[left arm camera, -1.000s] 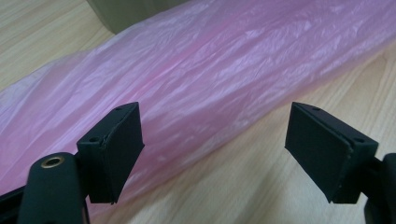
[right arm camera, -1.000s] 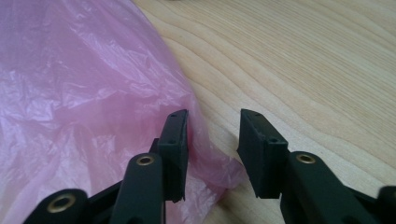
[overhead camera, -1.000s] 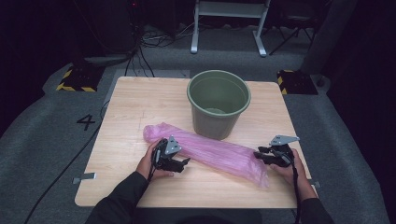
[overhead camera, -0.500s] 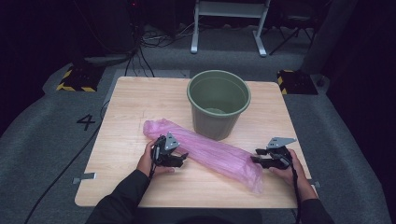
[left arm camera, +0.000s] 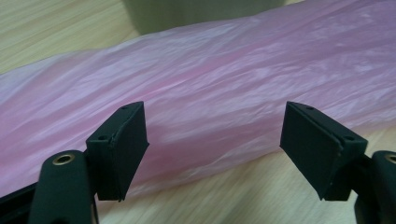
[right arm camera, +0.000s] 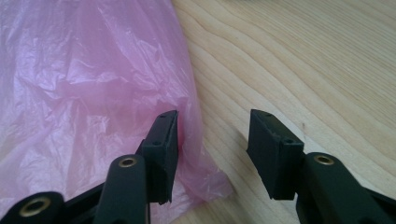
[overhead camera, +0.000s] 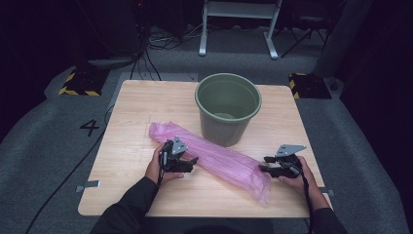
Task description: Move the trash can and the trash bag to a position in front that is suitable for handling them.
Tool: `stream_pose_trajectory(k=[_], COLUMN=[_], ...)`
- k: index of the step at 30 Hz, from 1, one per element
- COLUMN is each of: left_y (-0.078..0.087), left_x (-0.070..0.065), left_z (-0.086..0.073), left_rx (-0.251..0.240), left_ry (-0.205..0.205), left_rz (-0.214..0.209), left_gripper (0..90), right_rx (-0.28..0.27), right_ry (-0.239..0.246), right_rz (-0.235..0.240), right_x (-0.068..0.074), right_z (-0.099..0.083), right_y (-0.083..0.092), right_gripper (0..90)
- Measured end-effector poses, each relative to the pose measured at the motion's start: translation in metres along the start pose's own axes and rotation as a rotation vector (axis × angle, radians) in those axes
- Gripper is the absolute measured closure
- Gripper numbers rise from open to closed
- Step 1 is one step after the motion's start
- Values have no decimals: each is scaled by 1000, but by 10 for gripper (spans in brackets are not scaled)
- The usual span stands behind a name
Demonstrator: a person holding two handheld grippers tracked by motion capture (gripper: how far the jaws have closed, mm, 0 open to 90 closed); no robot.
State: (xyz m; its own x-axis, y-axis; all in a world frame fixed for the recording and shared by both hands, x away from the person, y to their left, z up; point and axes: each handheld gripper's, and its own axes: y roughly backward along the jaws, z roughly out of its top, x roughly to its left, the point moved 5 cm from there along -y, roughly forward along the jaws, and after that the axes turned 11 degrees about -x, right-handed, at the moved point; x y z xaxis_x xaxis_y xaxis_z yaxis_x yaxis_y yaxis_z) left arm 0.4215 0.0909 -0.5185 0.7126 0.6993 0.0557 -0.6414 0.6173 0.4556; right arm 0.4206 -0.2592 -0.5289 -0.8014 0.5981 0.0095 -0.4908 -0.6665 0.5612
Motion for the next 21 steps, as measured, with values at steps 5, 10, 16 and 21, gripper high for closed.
stream_pose_trajectory(k=[5, 10, 16, 21], left_y=[-6, -8, -10, -11], left_x=[-9, -7, -7, -9], left_z=[-2, -4, -8, -8], left_rx=[36, 60, 89, 96], left_ry=[-38, -30, -49, -61], left_rz=[-41, -41, -51, -66], left_gripper=[222, 322, 517, 553], right_rx=[1, -13, -92, -147], right_ry=[5, -7, -37, -17], right_rz=[11, -1, -21, -20], right_x=[2, 0, 3, 17], right_z=[0, 2, 16, 35], right_y=[-1, 1, 13, 18], right_gripper=[486, 386, 327, 281])
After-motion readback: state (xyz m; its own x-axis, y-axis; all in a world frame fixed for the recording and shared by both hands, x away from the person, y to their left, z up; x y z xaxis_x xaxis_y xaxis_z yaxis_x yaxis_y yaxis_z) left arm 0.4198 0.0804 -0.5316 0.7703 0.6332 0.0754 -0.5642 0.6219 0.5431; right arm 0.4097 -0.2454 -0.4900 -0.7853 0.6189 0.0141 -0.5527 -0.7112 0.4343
